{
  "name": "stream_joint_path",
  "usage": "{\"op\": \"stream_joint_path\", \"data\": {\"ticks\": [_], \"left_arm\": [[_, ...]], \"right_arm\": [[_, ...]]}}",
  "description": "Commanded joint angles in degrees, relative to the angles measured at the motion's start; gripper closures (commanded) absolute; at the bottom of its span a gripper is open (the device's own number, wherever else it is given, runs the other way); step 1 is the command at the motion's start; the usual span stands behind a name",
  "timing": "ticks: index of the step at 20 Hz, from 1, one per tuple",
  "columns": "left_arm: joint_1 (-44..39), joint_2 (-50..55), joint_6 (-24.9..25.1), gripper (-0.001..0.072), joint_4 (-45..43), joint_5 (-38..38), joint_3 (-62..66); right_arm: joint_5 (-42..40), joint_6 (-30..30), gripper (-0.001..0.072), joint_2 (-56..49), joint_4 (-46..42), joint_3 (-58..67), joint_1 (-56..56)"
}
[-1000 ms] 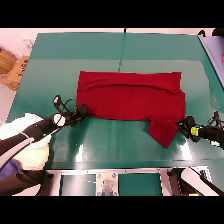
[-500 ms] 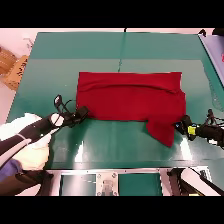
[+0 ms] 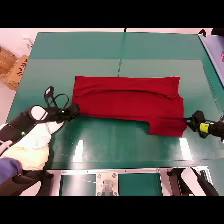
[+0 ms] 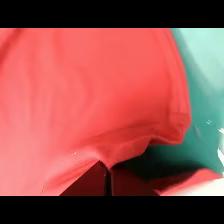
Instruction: Fold the shirts.
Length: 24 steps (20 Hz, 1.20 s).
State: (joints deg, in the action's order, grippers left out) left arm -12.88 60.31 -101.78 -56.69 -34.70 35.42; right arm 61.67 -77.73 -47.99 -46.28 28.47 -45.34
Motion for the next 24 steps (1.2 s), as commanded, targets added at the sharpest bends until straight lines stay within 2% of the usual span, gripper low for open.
{"op": "stream_joint_path", "data": {"ticks": [1, 6, 10, 17, 18, 19, 20, 21, 22, 24], "left_arm": [[0.6, -0.1, 2.0, 0.0689, -2.9, -3.9, 5.7], [0.6, 9.5, 4.5, 0.0688, -3.8, -6.3, 17.4], [0.6, 20.7, 4.8, 0.0688, -4.7, -6.3, 28.5], [0.6, 40.9, 4.8, 0.0687, -5.3, -5.0, 47.5], [0.6, 42.6, 4.8, 0.0630, -5.3, -3.8, 49.1], [0.6, 44.0, 4.8, 0.0374, -5.3, -2.0, 50.4], [0.9, 44.2, 4.8, 0.0129, -5.3, -0.1, 51.2], [1.6, 44.0, 4.7, 0.0093, -5.5, 1.8, 51.8], [2.8, 43.8, 4.6, 0.0093, -5.5, 1.2, 53.2], [6.1, 43.5, 4.7, 0.0093, -6.4, -4.3, 56.8]], "right_arm": [[0.3, -1.0, 0.0696, 2.6, 1.1, 5.2, 2.6], [-8.8, -0.9, 0.0695, -6.5, 6.6, 13.8, 13.1], [-12.3, -0.9, 0.0695, -22.4, 6.9, 26.4, 20.5], [-12.4, -0.7, 0.0688, -52.3, 6.9, 52.3, 25.8], [-12.5, -0.7, 0.0651, -56.0, 6.9, 55.7, 25.8], [-12.6, -0.7, 0.0648, -58.9, 6.9, 58.8, 25.8], [-12.6, -0.5, 0.0568, -61.4, 6.9, 61.9, 25.3], [-12.1, -0.5, 0.0408, -62.7, 6.8, 64.4, 24.5], [-11.0, 0.1, 0.0311, -62.9, 6.8, 66.3, 23.1], [-5.2, 3.9, 0.0309, -62.9, 6.6, 69.8, 19.5]]}}
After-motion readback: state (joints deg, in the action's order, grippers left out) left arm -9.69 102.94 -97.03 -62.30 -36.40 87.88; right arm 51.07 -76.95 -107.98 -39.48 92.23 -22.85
